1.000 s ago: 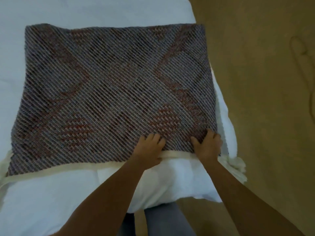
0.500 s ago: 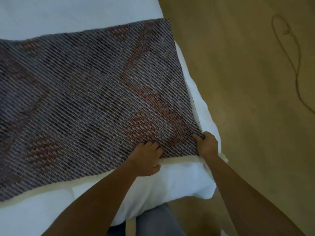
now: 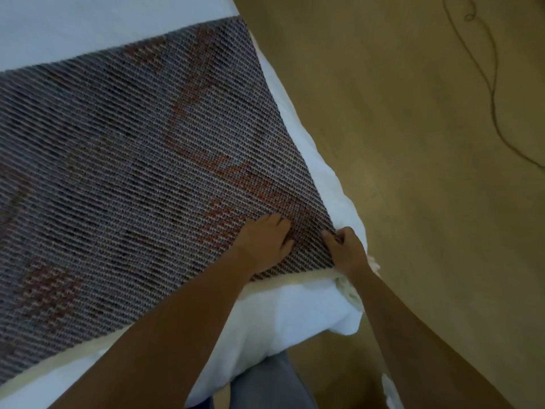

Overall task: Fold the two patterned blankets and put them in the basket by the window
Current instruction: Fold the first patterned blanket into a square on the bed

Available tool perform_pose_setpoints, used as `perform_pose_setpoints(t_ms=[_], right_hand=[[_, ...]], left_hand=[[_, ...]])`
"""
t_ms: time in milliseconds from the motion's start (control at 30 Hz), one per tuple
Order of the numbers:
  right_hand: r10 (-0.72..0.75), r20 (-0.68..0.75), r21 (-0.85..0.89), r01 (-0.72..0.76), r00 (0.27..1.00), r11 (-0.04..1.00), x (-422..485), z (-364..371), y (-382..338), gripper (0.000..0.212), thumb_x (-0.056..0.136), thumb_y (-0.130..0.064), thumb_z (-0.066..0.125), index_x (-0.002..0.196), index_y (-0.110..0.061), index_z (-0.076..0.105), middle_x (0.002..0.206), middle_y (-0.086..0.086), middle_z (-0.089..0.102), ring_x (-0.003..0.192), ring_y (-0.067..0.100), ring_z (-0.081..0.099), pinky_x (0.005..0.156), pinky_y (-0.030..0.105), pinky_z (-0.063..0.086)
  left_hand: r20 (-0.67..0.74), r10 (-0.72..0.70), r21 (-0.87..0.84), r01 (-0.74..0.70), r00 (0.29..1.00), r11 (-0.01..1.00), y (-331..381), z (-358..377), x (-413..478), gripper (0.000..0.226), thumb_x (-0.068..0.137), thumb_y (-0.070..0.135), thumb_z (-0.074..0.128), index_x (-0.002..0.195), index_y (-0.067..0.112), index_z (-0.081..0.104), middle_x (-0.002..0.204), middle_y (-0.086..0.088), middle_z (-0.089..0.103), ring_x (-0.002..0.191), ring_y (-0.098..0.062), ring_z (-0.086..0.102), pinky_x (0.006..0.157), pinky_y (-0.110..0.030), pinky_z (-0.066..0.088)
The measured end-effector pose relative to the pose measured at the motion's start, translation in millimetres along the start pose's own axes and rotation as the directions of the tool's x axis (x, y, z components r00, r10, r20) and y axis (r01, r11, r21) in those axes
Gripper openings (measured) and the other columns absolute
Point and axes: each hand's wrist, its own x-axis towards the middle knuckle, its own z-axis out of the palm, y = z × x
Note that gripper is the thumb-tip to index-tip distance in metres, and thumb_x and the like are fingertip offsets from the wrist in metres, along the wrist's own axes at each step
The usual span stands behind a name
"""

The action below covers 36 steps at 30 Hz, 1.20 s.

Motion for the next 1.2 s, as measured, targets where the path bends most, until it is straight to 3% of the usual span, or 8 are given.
perform_pose_setpoints(t_ms=[200,367,567,733,833,933,1067,1200], right_hand=[[0.021,0.04,0.096,-0.025,0.999,0.995,7.7,7.9,-13.7,0.049,0.084,-0.05,0.058,0.102,-0.007,0.045,0.092,0.006,0.056,0.085,0.024,0.055,0.073,0.033,0.041],[-0.031,0.122,0.052,0.025,0.992,0.998,29.9,1.5,-38.0,0.046,0.086,-0.058,0.049,0.078,-0.013,0.047,0.075,0.0,0.05,0.076,0.022,0.051,0.066,0.032,0.034],[-0.123,0.204,0.085,0.107,0.971,0.991,58.4,19.8,-82.1,0.054,0.093,-0.053,0.035,0.115,-0.005,0.046,0.104,0.008,0.055,0.092,0.024,0.053,0.076,0.031,0.035],[-0.079,0.175,0.116,0.059,0.981,0.991,57.7,26.4,-79.5,0.05,0.094,-0.046,0.04,0.125,-0.007,0.046,0.12,0.01,0.056,0.11,0.028,0.053,0.084,0.029,0.035],[-0.107,0.206,0.134,0.081,0.973,0.988,56.0,22.2,-83.6,0.034,0.093,-0.041,0.046,0.104,-0.011,0.059,0.102,0.006,0.062,0.099,0.027,0.058,0.079,0.028,0.042],[-0.147,0.171,0.146,0.122,0.974,0.982,49.7,22.0,-97.8,0.022,0.092,-0.035,0.051,0.076,-0.018,0.051,0.075,-0.003,0.054,0.075,0.019,0.055,0.058,0.024,0.038],[-0.145,0.104,0.144,0.13,0.984,0.981,30.1,29.6,-117.4,0.023,0.093,-0.036,0.047,0.092,-0.013,0.05,0.078,-0.005,0.05,0.072,0.015,0.051,0.063,0.031,0.039],[-0.209,0.119,0.103,0.198,0.971,0.975,-1.6,45.8,-140.4,0.026,0.096,-0.038,0.041,0.09,-0.013,0.043,0.071,-0.001,0.045,0.059,0.014,0.045,0.05,0.028,0.034]], left_hand=[[-0.093,-0.046,0.086,0.054,0.995,0.995,-7.8,-25.2,47.7,0.034,0.095,0.026,0.039,0.128,0.015,0.039,0.126,-0.009,0.043,0.114,-0.026,0.042,0.09,-0.039,0.04],[-0.088,-0.04,0.238,0.06,0.995,0.97,-17.9,-50.2,88.8,0.05,0.09,0.017,0.046,0.138,0.017,0.029,0.139,-0.012,0.033,0.126,-0.031,0.031,0.101,-0.044,0.03],[0.049,-0.079,0.418,0.051,0.996,0.907,-49.1,-92.1,134.2,0.065,0.091,0.017,0.044,0.147,0.018,0.01,0.157,-0.01,0.004,0.143,-0.032,-0.007,0.112,-0.056,0.003],[0.088,-0.076,0.581,0.011,0.993,0.814,-71.2,-119.1,153.1,0.058,0.085,0.025,0.054,0.137,0.012,0.033,0.143,-0.015,0.032,0.141,-0.033,0.011,0.108,-0.064,0.0],[0.061,-0.096,0.681,0.029,0.994,0.731,-76.4,-130.9,158.0,0.039,0.09,0.023,0.05,0.127,0.014,0.046,0.133,-0.013,0.044,0.133,-0.033,0.025,0.109,-0.064,0.003],[0.013,-0.119,0.732,0.072,0.993,0.677,-82.5,-137.4,156.7,0.028,0.09,0.026,0.05,0.115,0.017,0.058,0.127,-0.01,0.05,0.13,-0.033,0.029,0.109,-0.063,0.004],[-0.073,-0.089,0.663,0.115,0.993,0.74,-102.7,-144.0,135.8,0.023,0.089,0.019,0.051,0.11,0.014,0.06,0.125,-0.01,0.051,0.13,-0.032,0.029,0.11,-0.062,0.004],[-0.176,-0.189,0.557,0.256,0.966,0.79,-130.6,-148.2,99.8,0.036,0.089,0.017,0.051,0.124,0.012,0.047,0.133,-0.01,0.044,0.13,-0.03,0.026,0.107,-0.055,0.018]])
